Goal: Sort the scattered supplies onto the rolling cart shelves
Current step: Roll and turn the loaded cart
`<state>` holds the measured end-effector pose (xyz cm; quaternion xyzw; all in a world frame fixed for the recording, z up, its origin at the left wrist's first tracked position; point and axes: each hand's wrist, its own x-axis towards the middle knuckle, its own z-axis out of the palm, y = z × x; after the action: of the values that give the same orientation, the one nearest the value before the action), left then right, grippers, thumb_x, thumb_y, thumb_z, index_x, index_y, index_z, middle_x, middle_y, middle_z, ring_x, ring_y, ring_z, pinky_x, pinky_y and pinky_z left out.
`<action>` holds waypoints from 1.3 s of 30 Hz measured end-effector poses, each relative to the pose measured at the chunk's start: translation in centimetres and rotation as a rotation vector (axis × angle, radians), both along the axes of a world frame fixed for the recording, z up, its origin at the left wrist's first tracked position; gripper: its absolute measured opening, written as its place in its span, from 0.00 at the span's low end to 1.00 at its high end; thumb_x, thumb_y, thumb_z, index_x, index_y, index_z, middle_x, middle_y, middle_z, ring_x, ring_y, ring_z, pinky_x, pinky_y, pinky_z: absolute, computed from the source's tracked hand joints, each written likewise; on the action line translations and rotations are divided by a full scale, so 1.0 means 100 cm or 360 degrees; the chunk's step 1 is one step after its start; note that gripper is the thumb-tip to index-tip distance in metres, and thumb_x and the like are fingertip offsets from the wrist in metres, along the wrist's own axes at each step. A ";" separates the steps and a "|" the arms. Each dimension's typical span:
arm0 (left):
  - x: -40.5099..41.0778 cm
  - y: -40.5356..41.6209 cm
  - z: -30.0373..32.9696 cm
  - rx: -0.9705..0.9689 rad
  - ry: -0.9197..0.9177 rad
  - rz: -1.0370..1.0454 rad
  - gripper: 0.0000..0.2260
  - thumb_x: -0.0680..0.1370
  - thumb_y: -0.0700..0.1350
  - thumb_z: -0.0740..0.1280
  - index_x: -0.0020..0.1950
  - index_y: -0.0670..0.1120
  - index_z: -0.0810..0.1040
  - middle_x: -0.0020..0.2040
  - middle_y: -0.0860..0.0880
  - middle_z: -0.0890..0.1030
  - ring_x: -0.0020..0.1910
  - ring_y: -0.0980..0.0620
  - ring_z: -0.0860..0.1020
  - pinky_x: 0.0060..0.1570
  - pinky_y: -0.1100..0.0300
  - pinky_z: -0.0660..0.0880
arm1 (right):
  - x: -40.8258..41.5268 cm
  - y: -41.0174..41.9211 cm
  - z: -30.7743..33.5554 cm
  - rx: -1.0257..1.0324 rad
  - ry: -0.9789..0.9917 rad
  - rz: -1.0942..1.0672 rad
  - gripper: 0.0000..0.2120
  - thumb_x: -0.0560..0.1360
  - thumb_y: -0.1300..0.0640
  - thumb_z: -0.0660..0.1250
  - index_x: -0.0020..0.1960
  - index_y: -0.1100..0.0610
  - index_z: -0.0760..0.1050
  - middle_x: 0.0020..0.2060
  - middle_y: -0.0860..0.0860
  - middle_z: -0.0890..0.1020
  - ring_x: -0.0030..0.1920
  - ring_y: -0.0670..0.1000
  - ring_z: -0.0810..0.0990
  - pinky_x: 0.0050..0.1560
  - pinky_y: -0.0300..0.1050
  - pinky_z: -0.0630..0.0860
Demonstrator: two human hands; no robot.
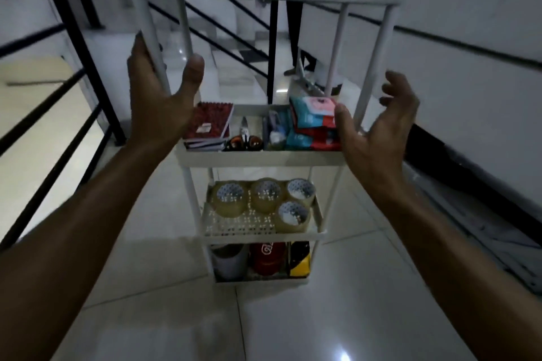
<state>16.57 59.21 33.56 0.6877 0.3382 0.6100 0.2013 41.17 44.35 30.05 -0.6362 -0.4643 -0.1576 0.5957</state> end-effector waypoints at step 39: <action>-0.008 0.027 -0.026 -0.1041 -0.0431 -0.0671 0.21 0.75 0.39 0.60 0.22 0.48 0.70 0.19 0.55 0.60 0.19 0.55 0.56 0.23 0.66 0.55 | 0.027 0.053 -0.008 -0.0167 0.1116 0.0412 0.10 0.78 0.49 0.64 0.47 0.56 0.75 0.33 0.47 0.83 0.32 0.45 0.84 0.28 0.37 0.76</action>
<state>15.77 61.94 30.99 0.5553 0.3364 0.5006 0.5726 43.86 49.64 29.28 -0.6172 -0.3161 0.1704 0.7000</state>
